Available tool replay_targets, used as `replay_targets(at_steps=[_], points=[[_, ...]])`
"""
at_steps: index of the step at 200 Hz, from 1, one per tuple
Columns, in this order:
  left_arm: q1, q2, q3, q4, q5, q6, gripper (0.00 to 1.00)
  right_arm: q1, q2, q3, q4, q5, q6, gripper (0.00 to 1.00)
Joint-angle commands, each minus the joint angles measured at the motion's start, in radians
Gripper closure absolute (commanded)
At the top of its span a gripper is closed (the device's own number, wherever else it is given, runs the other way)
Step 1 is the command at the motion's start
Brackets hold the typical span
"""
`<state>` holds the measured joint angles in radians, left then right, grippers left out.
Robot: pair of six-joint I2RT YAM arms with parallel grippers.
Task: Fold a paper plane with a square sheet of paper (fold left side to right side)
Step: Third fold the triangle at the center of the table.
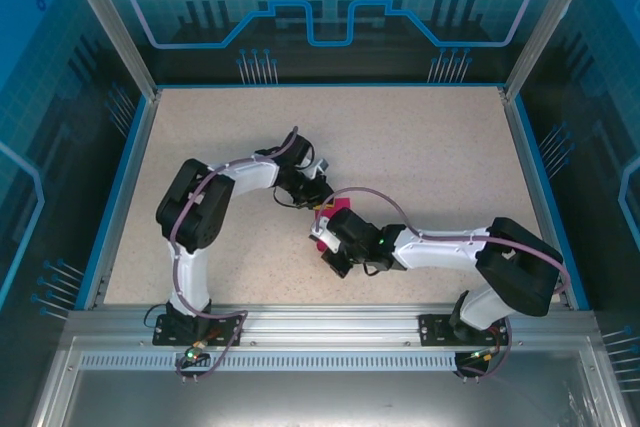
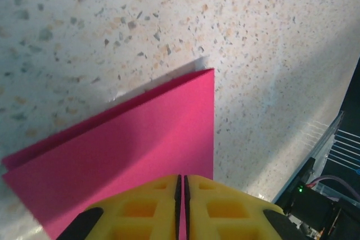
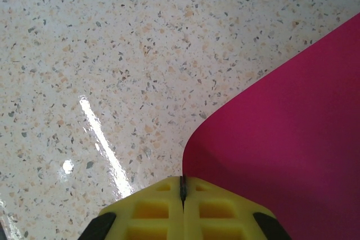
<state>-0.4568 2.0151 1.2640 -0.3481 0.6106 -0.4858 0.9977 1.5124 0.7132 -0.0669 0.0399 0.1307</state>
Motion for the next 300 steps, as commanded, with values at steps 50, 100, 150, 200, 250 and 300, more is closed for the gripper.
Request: replay_targets(at_steps=[50, 100, 150, 200, 250, 300], points=[[-0.013, 0.104, 0.03, -0.057, -0.022, 0.074, 0.97, -0.107, 0.0, 0.035, -0.054, -0.099, 0.072, 1.0], [-0.016, 0.116, 0.024, -0.056, -0.032, 0.078, 0.99, -0.21, 0.018, 0.044, -0.087, -0.129, 0.116, 1.0], [-0.019, 0.116, 0.025, -0.058, -0.036, 0.075, 0.99, -0.263, 0.058, 0.074, -0.121, -0.133, 0.125, 1.0], [-0.021, 0.116, 0.028, -0.06, -0.041, 0.075, 0.99, -0.283, 0.075, 0.069, -0.117, -0.138, 0.136, 1.0], [-0.021, 0.115, 0.031, -0.062, -0.043, 0.076, 0.99, -0.288, 0.092, 0.065, -0.113, -0.123, 0.147, 1.0], [-0.021, 0.117, 0.031, -0.064, -0.044, 0.076, 0.99, -0.292, 0.106, 0.065, -0.109, -0.117, 0.15, 1.0]])
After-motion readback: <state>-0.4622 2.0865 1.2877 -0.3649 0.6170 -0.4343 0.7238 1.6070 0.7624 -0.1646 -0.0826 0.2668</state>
